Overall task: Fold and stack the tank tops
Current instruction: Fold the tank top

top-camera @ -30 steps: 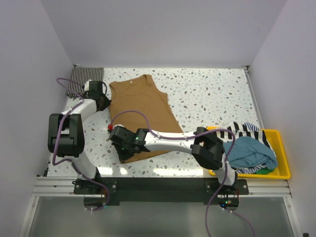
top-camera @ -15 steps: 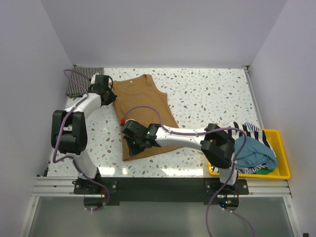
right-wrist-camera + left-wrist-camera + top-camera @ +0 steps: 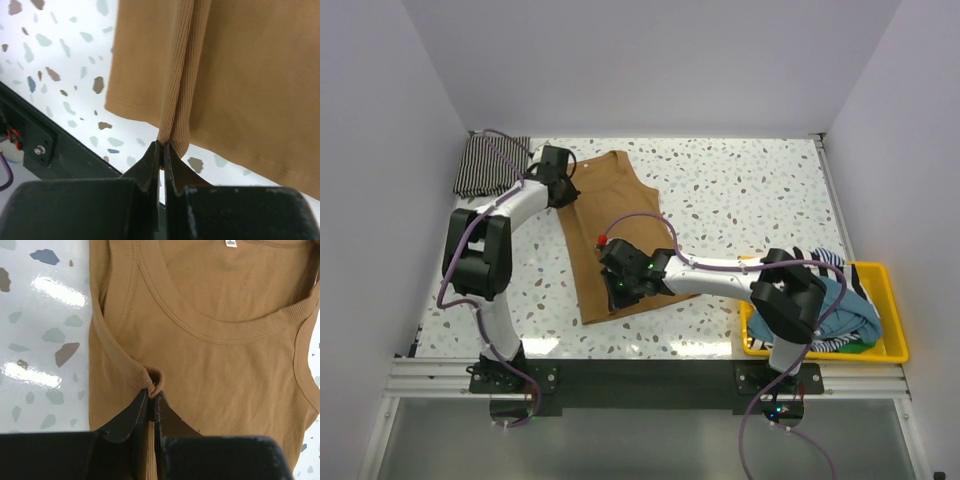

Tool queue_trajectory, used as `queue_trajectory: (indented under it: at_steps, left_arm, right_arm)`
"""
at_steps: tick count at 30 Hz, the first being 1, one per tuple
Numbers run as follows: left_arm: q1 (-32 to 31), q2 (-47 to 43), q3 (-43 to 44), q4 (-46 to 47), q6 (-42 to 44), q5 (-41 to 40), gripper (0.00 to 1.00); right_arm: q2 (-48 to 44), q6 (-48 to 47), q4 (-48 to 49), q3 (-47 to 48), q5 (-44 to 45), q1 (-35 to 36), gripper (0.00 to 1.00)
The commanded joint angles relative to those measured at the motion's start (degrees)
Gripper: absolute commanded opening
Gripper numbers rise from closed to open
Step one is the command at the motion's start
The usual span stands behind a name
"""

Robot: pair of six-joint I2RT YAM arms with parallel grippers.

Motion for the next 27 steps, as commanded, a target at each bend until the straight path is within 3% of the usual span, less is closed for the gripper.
queue_trajectory:
  at_steps: [1,23,27]
  left_arm:
    - [-1.82,1.37,3.84,0.53,1.37,-3.21,0.00]
    - [-6.22,7.79,6.04,0.18,1.55,-4.79,0.00]
    - [-6.31,7.97,5.25,1.40,2.07,-4.18,0.05]
  right_arm:
    - [-3.50,1.05,1.78,-2.99,-0.68,-0.95,0.00]
    - [-5.17,2.02,5.82,-12.49,1.51,-3.06,0.00]
    - [-6.49,2.46,5.56,-14.15,2.30,-3.06,0.00]
